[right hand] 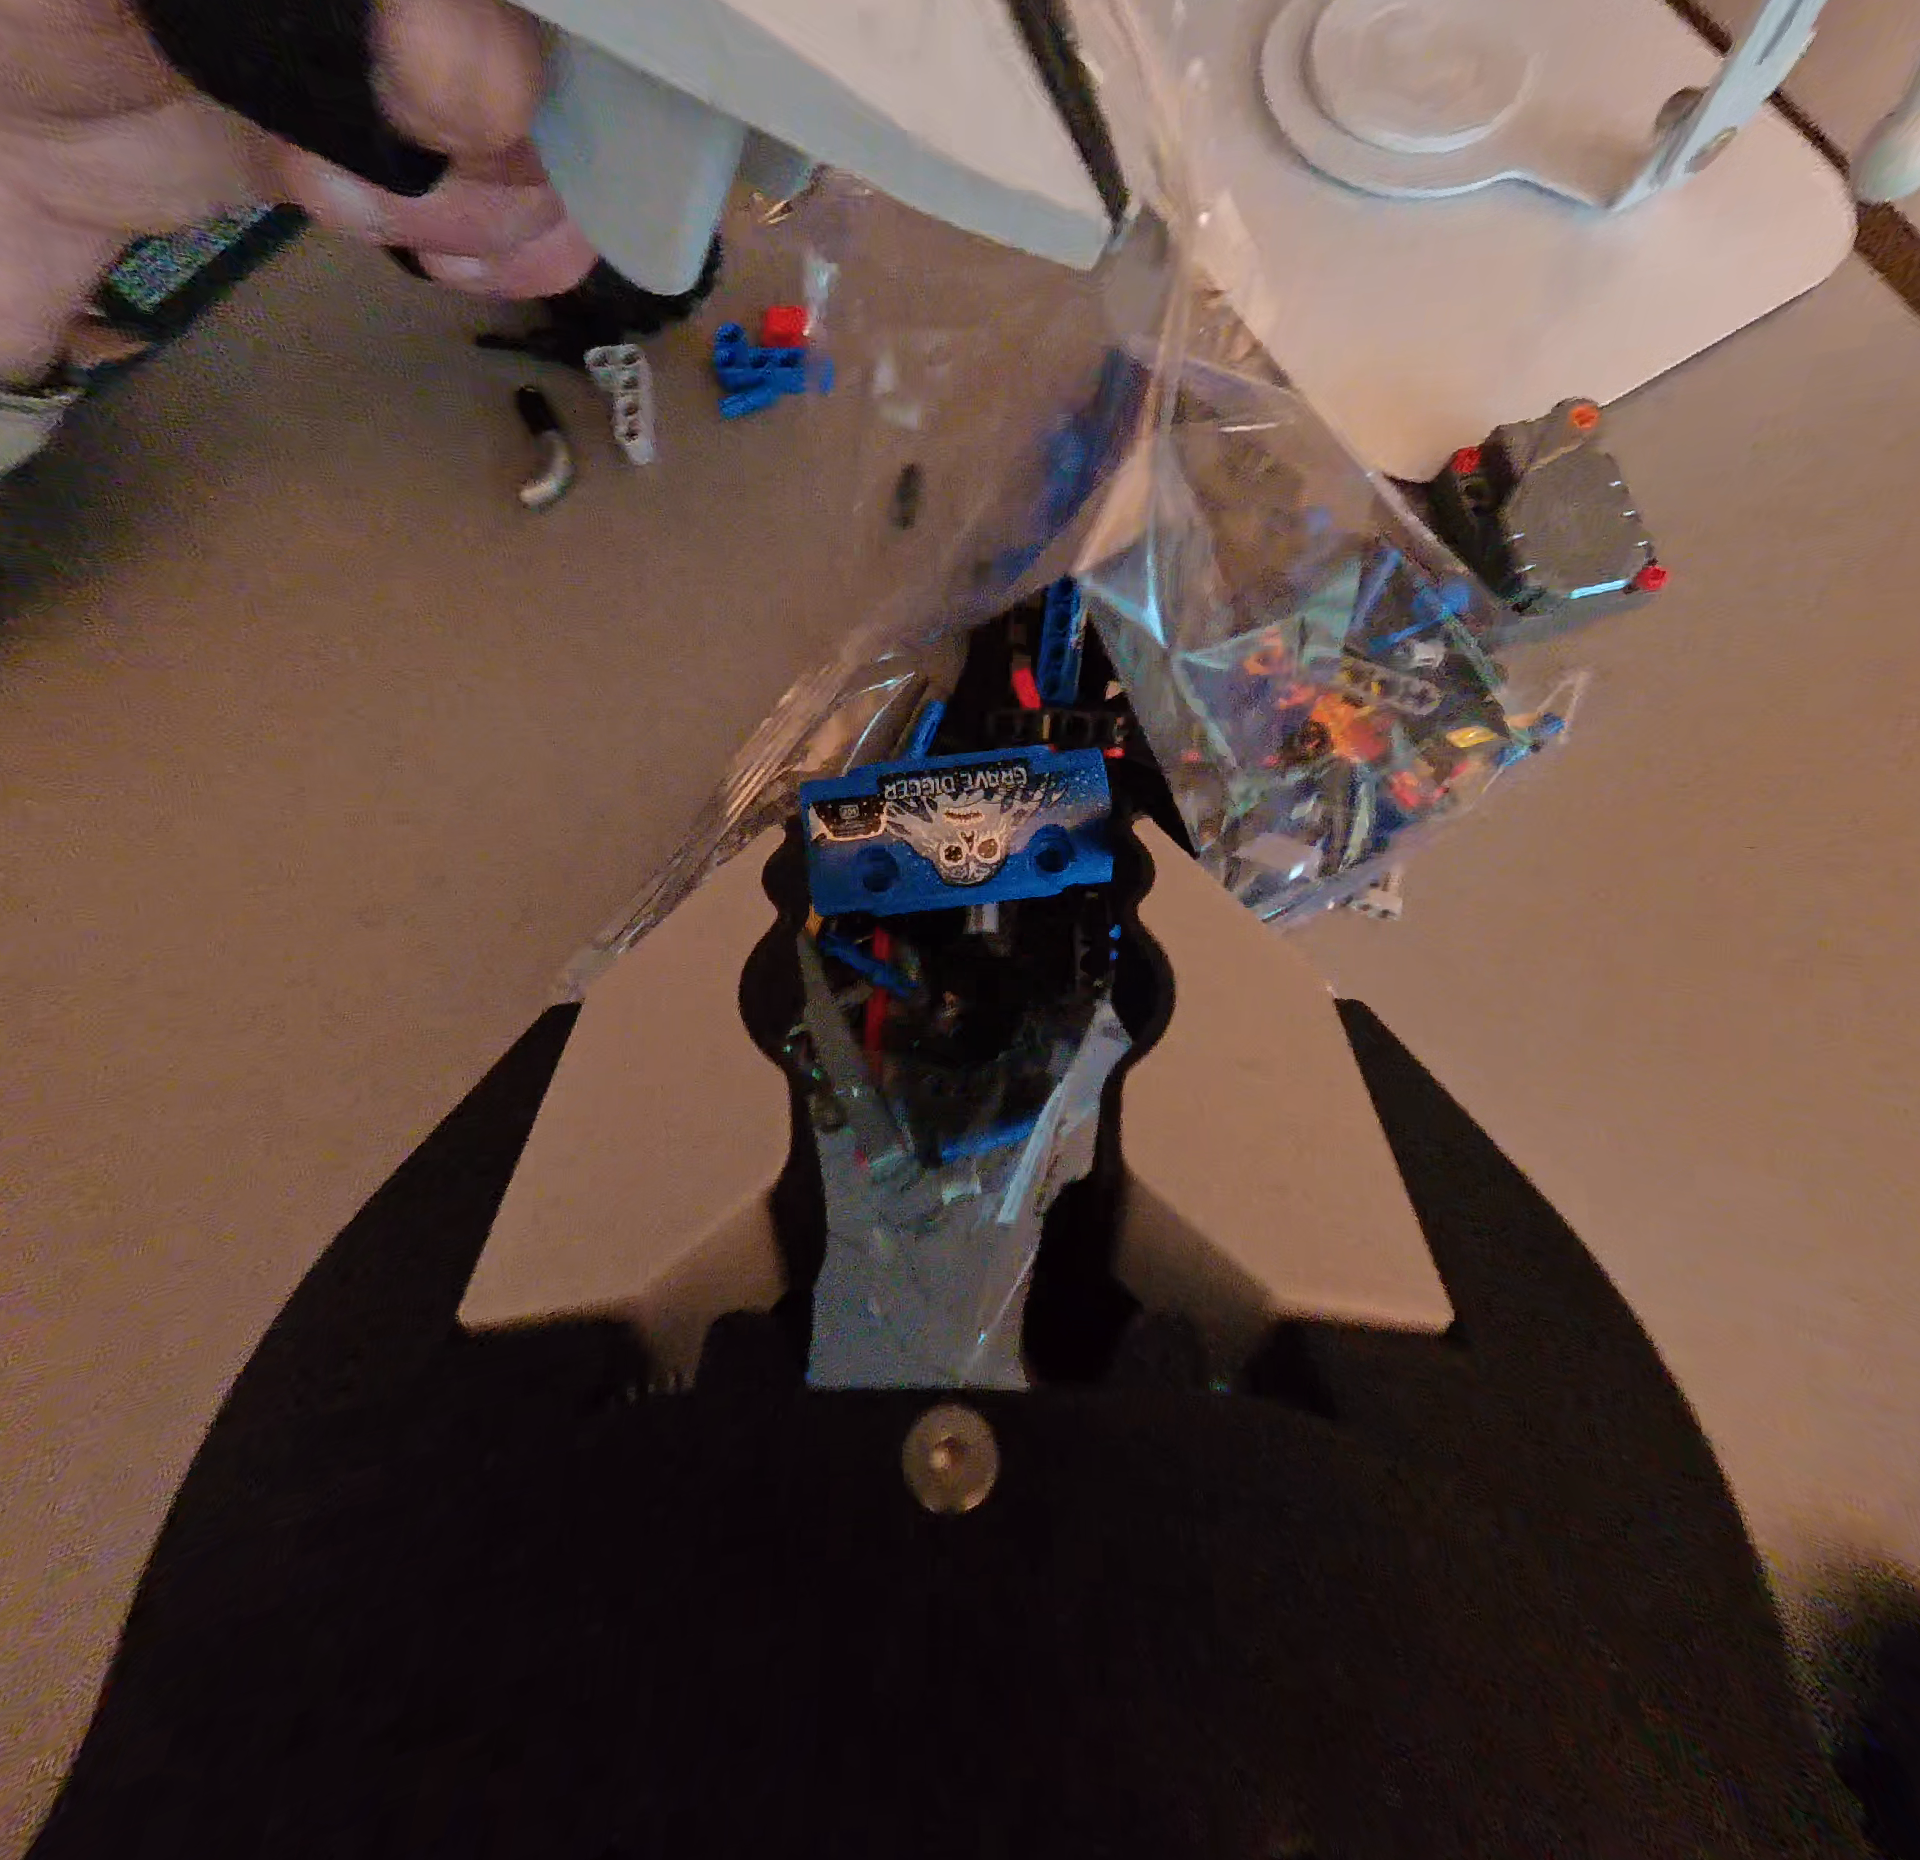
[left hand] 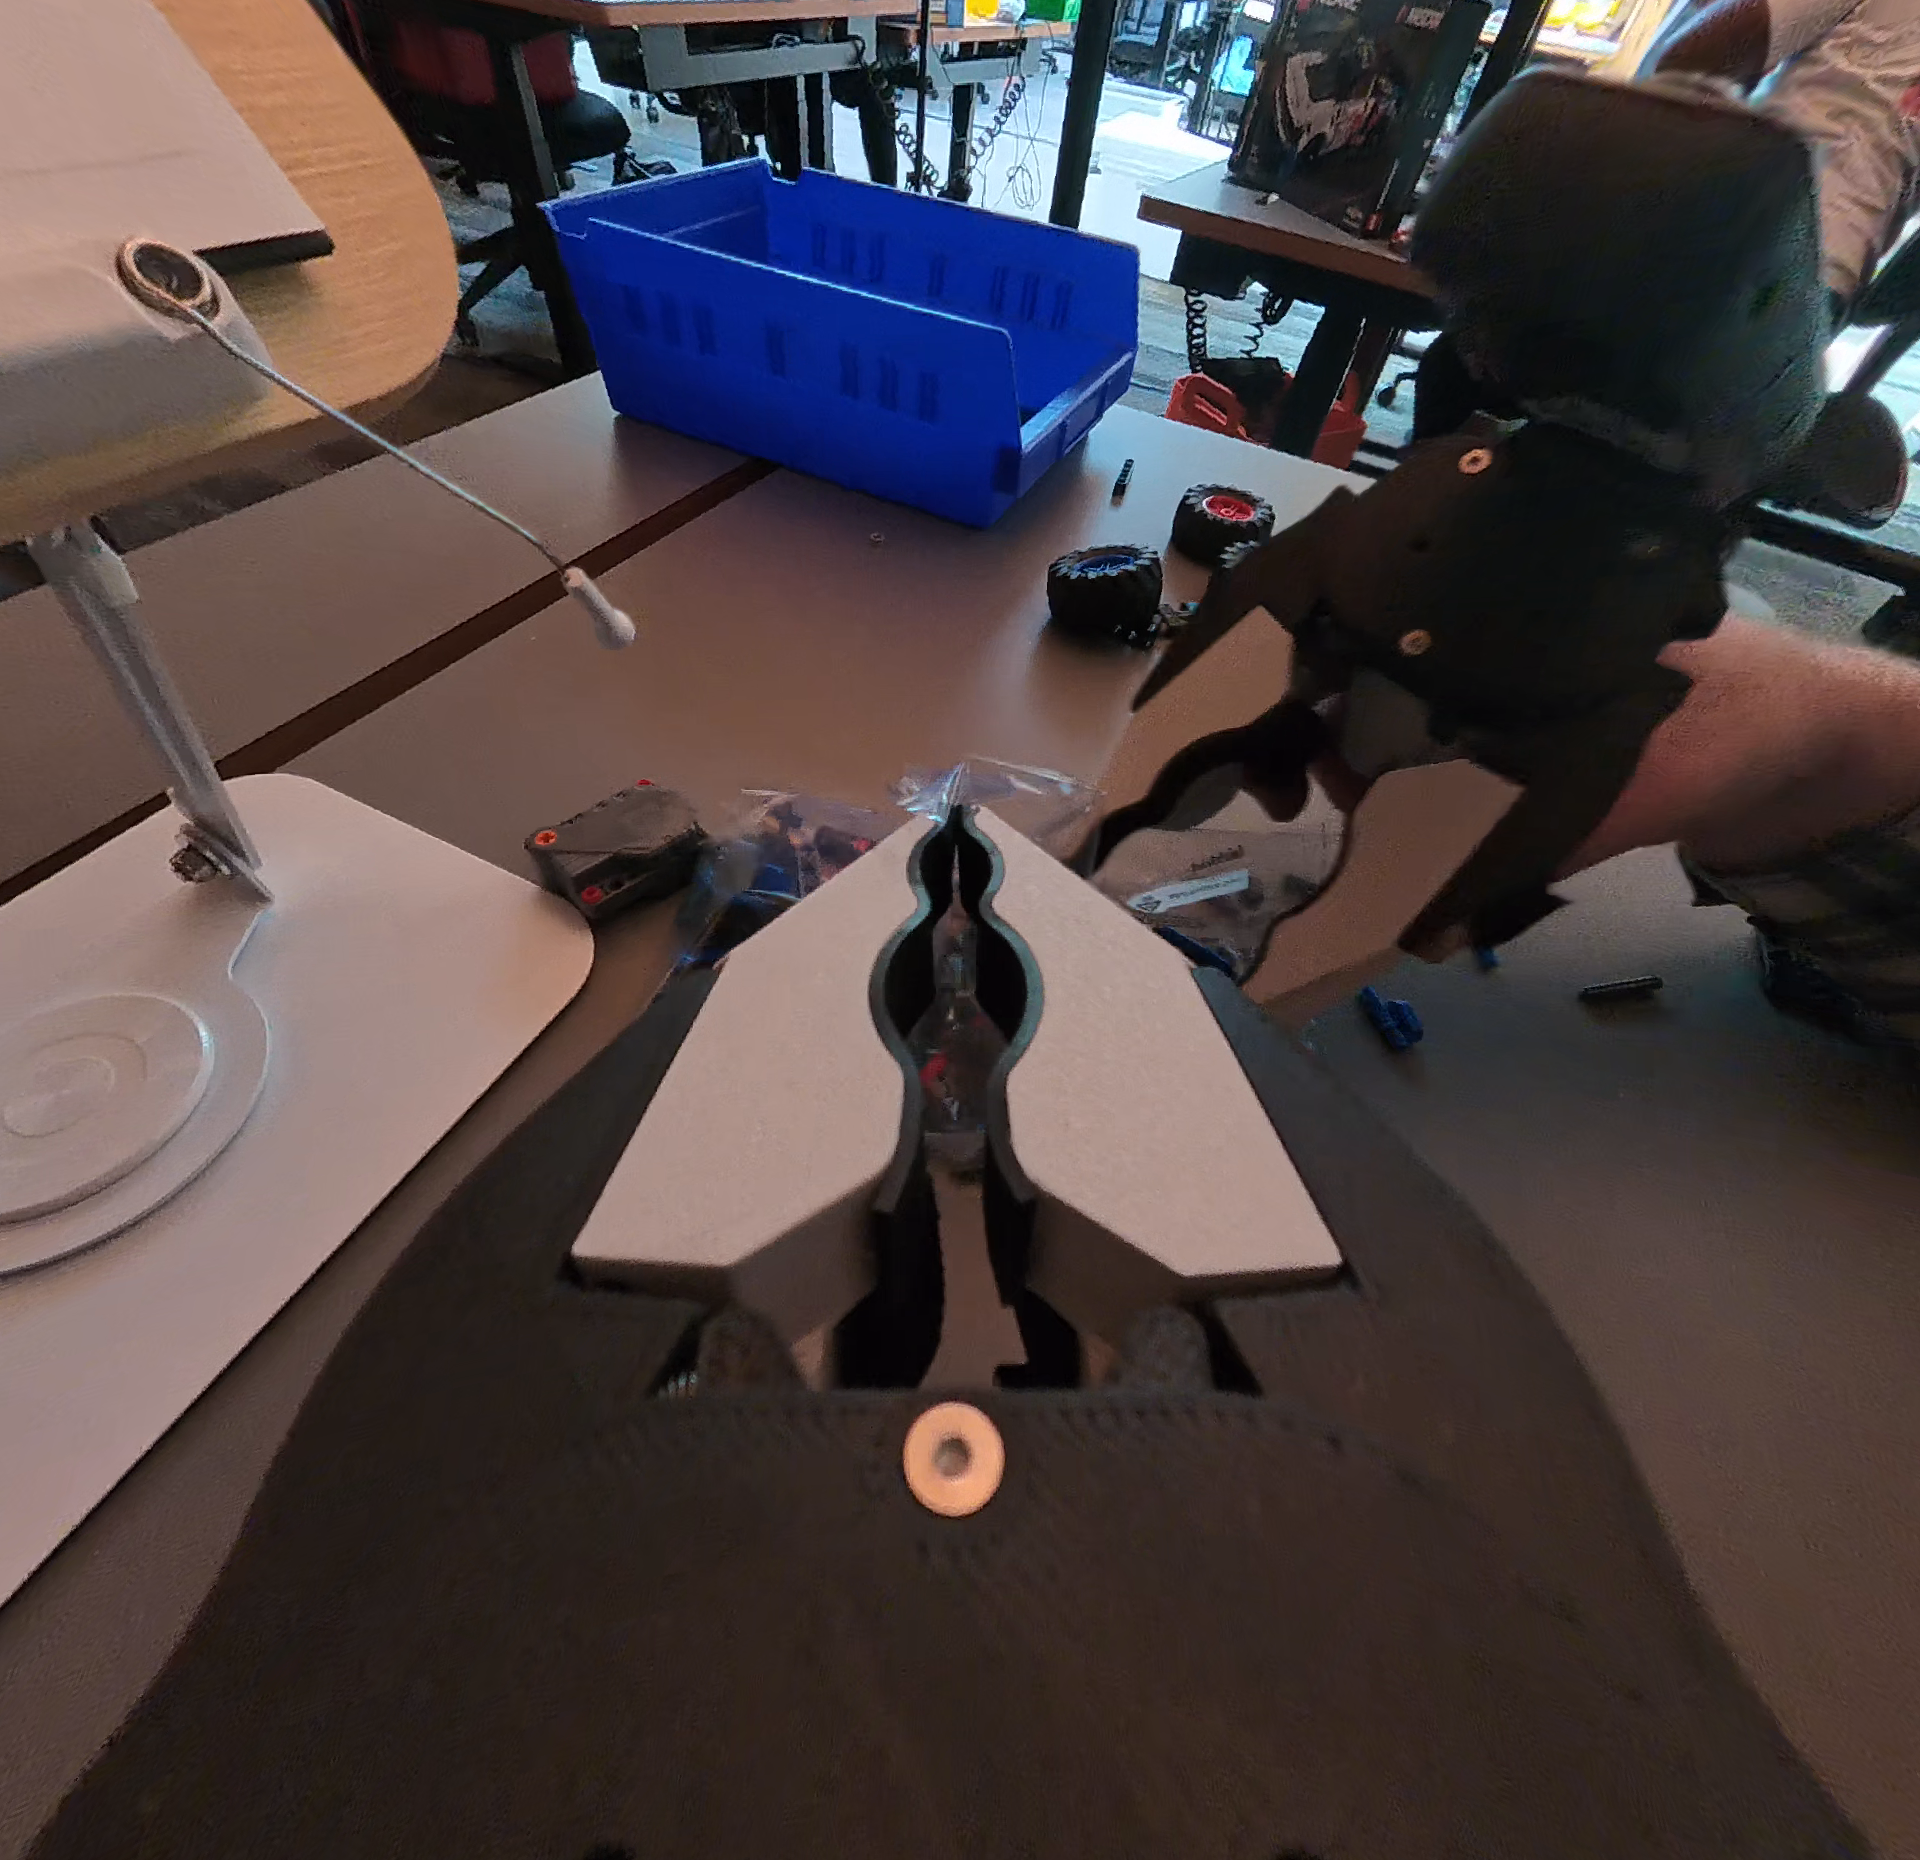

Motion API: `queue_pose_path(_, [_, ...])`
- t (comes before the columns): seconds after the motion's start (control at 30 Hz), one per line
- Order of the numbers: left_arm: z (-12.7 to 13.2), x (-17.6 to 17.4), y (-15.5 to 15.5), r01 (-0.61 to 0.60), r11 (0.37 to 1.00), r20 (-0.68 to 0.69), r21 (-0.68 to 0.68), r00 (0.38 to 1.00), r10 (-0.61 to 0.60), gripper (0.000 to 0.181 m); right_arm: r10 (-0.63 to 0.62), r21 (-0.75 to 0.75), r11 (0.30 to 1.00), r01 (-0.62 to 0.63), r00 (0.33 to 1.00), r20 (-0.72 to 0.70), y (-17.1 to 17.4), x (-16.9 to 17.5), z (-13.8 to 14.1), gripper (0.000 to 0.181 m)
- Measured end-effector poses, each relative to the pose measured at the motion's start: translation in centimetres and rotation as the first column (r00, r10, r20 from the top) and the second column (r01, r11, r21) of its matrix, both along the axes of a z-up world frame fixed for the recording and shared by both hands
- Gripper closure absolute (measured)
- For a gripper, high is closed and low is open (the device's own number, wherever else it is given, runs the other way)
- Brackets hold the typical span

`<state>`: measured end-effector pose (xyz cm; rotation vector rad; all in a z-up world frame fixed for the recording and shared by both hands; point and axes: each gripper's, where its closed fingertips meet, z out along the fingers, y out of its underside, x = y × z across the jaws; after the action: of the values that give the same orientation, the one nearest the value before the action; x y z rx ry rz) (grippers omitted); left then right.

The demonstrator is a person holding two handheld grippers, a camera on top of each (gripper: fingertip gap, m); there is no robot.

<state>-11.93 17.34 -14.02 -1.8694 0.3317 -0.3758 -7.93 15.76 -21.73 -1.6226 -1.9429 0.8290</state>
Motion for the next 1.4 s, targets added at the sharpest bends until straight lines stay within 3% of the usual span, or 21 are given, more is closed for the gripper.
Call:
queue_pose_path(0.03, [0.1,0.1,0.0,0.003,1.0,0.002,0.004,1.0,-0.003,0.181,-0.019,0.044,0.999,0.018,1.0,0.003,0.6,-0.6,-0.3,0.124])
queue_pose_path(0.1, [0.1,0.1,-0.1,0.006,1.0,0.001,0.002,1.0,-0.006,0.181,-0.051,0.126,0.991,0.051,0.999,-0.004,1.4,-1.3,-0.4,0.104])
queue_pose_path(0.23, [0.3,-0.1,-0.3,0.002,1.0,-0.007,0.002,1.0,-0.002,0.181,-0.055,0.16,0.985,0.066,0.996,-0.072,0.8,-0.8,1.5,0.112])
queue_pose_path(0.3, [0.5,0.1,-0.4,0.015,1.0,-0.014,0.003,1.0,-0.015,0.181,0.017,0.139,0.99,-0.002,0.994,-0.106,-1.8,-0.4,2.9,0.126])
queue_pose_path(0.37, [0.1,0.4,-0.2,0.03,0.999,-0.025,-0.021,0.999,-0.031,0.181,0.151,0.073,0.987,-0.143,0.982,-0.114,-6.6,-0.6,3.3,0.13])
queue_pose_path(0.57, [-0.2,0.4,0.3,0.081,0.991,-0.056,-0.109,0.995,-0.087,0.181,0.173,0.017,0.985,-0.172,0.978,-0.114,-11.1,-5.7,0.8,0.122])
queue_pose_path(0.77, [-1.2,-0.9,0.9,0.091,0.986,-0.034,-0.143,0.995,-0.097,0.181,0.15,0.088,0.985,-0.149,0.989,-0.014,-11.6,-9.1,-3.2,0.129])
queue_pose_path(1.0, [-1.9,-1.8,0.9,0.089,0.985,0.009,-0.145,0.996,-0.088,0.181,0.161,0.008,0.987,-0.161,0.986,-0.029,-12.7,-11.2,-3.9,0.168])
queue_pose_path(1.23, [-1.7,-2.1,0.7,0.084,0.987,0.022,-0.135,0.996,-0.082,0.181,0.166,-0.013,0.986,-0.166,0.986,-0.011,-12.6,-9.3,-3.1,0.169])
queue_pose_path(1.4, [-1.7,-1.6,0.8,0.09,0.987,0.019,-0.131,0.996,-0.088,0.181,0.17,-0.025,0.984,-0.174,0.979,-0.111,-11.9,-4.8,2.0,0.169])
